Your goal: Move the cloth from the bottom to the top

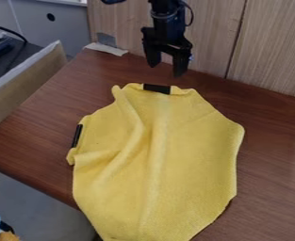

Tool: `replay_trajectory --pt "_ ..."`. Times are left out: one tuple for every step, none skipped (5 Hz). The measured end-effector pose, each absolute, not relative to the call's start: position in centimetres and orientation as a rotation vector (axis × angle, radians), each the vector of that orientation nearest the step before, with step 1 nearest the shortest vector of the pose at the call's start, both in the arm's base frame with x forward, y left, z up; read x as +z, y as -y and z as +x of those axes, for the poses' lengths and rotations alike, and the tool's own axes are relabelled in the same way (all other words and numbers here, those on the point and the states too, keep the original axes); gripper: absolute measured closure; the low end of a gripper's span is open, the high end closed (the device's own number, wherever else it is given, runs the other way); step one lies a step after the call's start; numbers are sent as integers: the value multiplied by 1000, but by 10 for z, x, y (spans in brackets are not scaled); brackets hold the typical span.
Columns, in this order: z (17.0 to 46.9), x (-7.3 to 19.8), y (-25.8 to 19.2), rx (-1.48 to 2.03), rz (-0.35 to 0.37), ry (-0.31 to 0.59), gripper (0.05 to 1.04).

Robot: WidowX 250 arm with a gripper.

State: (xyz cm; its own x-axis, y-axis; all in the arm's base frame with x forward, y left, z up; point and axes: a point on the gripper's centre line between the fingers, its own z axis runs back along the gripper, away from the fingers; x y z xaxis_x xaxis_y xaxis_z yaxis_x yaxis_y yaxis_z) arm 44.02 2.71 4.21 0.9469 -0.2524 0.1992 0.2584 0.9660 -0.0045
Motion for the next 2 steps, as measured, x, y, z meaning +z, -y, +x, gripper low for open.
replay_trajectory --pt "429 63 -22 -274 -13 232 82" --pt "430 66 -23 -276 -7 242 82"
